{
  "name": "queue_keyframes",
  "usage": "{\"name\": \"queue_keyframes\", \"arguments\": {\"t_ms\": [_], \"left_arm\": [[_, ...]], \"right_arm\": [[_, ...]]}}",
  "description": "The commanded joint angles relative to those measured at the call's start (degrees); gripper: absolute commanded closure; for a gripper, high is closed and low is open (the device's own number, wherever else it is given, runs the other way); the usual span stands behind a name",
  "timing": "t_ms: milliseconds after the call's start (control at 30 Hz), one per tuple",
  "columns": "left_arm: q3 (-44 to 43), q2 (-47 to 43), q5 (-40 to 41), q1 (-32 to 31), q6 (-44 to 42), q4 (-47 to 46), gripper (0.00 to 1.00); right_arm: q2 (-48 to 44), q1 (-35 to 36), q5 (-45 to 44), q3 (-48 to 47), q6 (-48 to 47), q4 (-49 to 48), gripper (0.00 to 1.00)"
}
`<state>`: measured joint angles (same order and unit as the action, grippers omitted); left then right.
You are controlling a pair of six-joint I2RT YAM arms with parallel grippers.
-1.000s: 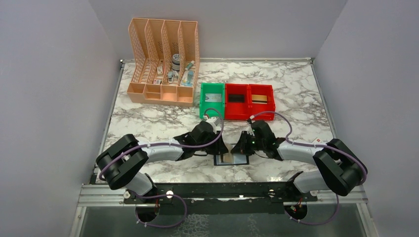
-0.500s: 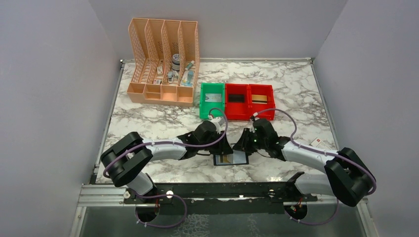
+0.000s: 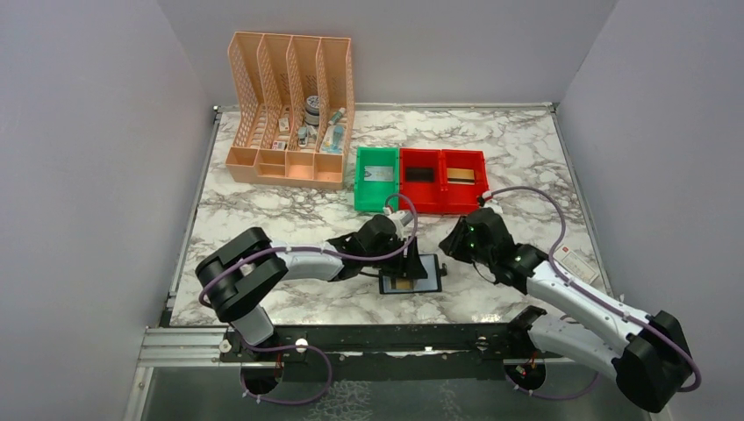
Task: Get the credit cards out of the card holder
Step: Remove the credit card from the card holder.
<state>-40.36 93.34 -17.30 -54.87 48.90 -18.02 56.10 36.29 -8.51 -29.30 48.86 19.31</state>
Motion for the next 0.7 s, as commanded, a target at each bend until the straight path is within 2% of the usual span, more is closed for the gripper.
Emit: {"name": "queue_keyframes", "arguments": {"t_ms": [0,133,400,667], "left_arm": [[-0.52,-1.08,-0.12,-1.15,-0.04,-1.32,0.39],[-0.03,-2.90,1.77,-1.11,-0.47,-0.49,0.32],[0.29,-4.33,2.64,-1.11,-0.49,0.00,0.30],[4.50,-12.28,11.39,-1.11,0.31,3.15,0.30]], "right_arm": [[-4.54,-0.09,-5.90,-1.20,-0.16,3.22,0.72],[-7.79,-0.10,-4.00,0.30,-0.83,1.13,0.68],[-9.83,-0.09,0.69,2.83,-0.94,-2.70,0.66],[-9.43,-0.11,8.38,3.47,-4.30,-6.42,0.66]]}}
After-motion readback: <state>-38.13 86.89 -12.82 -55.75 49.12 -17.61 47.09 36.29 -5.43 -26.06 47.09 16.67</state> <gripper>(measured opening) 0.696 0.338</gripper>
